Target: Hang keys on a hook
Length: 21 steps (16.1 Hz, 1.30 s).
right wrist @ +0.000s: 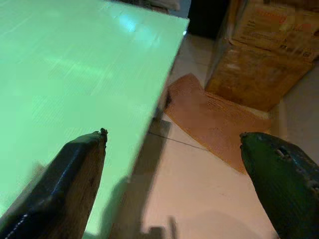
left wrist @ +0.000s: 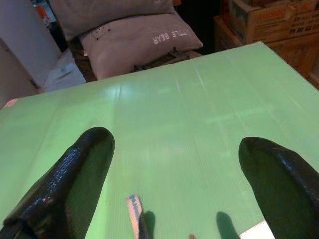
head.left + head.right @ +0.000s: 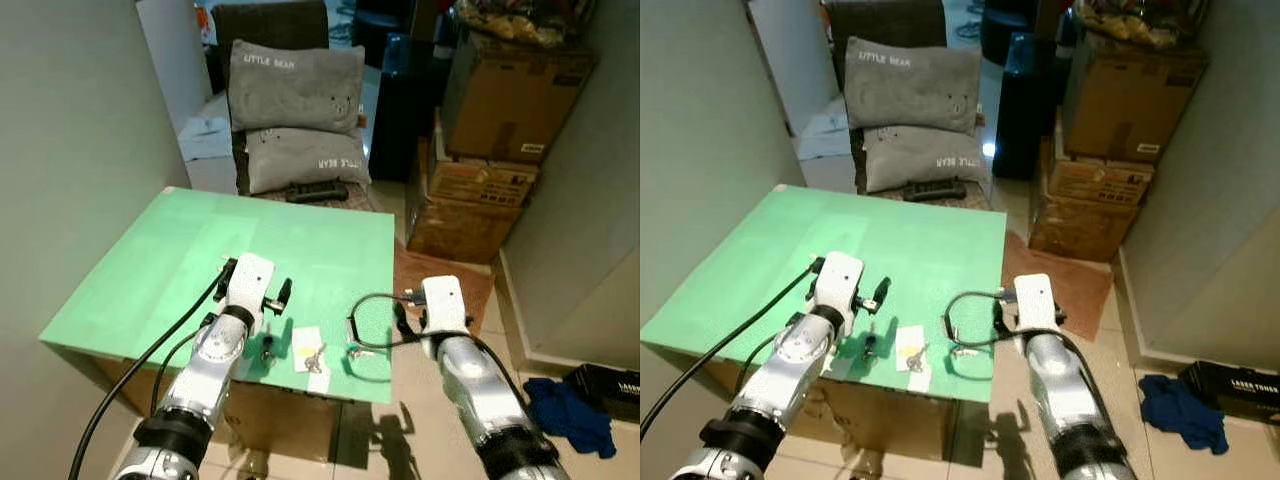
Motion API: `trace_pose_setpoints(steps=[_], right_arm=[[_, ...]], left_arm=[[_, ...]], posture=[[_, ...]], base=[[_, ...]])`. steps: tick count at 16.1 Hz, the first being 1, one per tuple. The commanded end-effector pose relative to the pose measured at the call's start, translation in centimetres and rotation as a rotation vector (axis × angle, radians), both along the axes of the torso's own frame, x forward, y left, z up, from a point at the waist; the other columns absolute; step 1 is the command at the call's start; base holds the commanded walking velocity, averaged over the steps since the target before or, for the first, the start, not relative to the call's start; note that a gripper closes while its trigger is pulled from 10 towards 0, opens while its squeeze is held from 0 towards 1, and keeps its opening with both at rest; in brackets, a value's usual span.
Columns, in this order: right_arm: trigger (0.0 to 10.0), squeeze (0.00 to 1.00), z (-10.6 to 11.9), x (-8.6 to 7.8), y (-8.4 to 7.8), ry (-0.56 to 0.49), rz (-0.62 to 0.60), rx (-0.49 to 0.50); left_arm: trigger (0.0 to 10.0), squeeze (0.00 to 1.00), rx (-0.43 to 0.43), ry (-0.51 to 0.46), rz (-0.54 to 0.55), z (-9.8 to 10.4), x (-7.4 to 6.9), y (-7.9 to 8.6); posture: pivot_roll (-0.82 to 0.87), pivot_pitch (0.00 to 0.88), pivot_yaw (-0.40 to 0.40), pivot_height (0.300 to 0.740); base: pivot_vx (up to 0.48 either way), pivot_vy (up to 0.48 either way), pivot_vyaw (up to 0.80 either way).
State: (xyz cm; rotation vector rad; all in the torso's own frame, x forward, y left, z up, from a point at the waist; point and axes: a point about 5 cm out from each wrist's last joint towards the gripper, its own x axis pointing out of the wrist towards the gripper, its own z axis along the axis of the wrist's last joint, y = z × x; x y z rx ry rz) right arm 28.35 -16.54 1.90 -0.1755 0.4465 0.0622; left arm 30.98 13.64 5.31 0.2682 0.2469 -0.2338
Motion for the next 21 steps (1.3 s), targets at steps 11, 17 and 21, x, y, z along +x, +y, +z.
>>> trace_pose_setpoints(steps=[11,17,21], right_arm=[[10.0,0.0,-2.3,-3.1,-2.9,-0.053,0.005,-0.005],[10.0,0.0,-1.2,-0.4,0.4,-0.1,0.064,0.086],[10.0,0.0,-0.9,1.0,4.5,-0.038,0.214,0.175]], left_arm=[[10.0,0.0,-0.007,0.021,-0.03,-1.1,0.5,-0.6],[10.0,0.0,-0.021,-0.188,0.171,1.7,0.7,3.5],[10.0,0.0,-0.093,-0.156,0.06,3.5,-2.1,6.4]], posture=[[-0.08,0.0,0.086,0.74],[0.01,0.004,0.068,0.74],[0.16,0.061,0.013,0.74]], base=[[0.0,0.0,0.0],[0.0,0.0,0.0],[0.0,0.0,0.0]])
